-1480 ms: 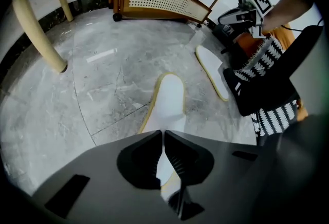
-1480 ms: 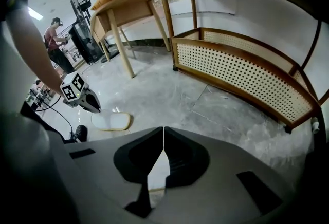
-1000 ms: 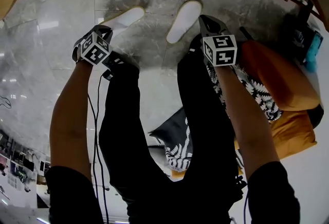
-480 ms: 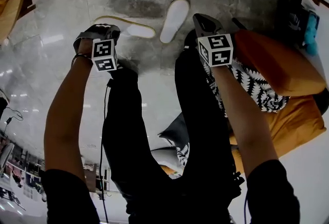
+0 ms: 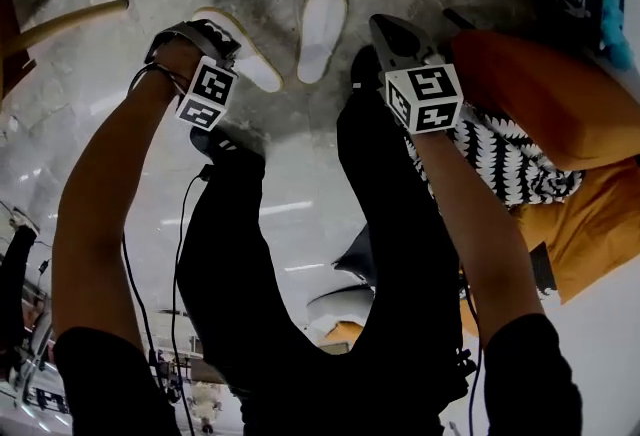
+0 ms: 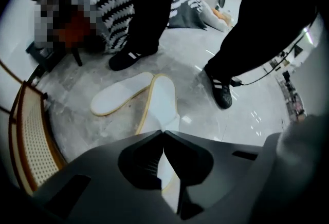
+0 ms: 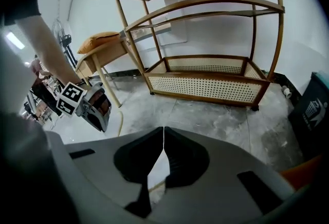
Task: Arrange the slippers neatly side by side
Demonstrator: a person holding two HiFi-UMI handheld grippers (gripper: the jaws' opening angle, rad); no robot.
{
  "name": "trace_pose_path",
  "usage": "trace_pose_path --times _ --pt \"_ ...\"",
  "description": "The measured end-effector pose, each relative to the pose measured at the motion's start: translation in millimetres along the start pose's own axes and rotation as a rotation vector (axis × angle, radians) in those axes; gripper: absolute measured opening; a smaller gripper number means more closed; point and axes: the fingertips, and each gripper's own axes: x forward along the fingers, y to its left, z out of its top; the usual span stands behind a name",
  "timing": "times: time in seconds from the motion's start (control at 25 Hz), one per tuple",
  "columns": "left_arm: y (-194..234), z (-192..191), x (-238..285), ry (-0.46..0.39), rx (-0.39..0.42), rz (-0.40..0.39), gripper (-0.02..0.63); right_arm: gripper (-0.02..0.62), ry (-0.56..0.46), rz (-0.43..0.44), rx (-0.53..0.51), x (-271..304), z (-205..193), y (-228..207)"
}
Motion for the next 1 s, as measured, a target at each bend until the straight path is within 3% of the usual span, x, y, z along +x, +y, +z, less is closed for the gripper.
trace_pose_path --times 0.24,0.36,0.64,1.0 --pt "20 13 37 0.025 0.330 -0.065 0.020 0.034 -0.107 -0.013 0.062 -5 1 -7" --pt "32 17 55 0.030 0.442 -0.087 0.020 0.034 -0.166 -0.021 0.084 -9 9 -11" --pt "57 32 87 0.042 0.567 -0.113 0.020 0.034 -0.247 -0.049 0.135 -15 14 -34" --pt "80 36 102 0.067 0.631 -0.119 0.020 0.034 -0.281 -0.095 0.186 -23 4 -52"
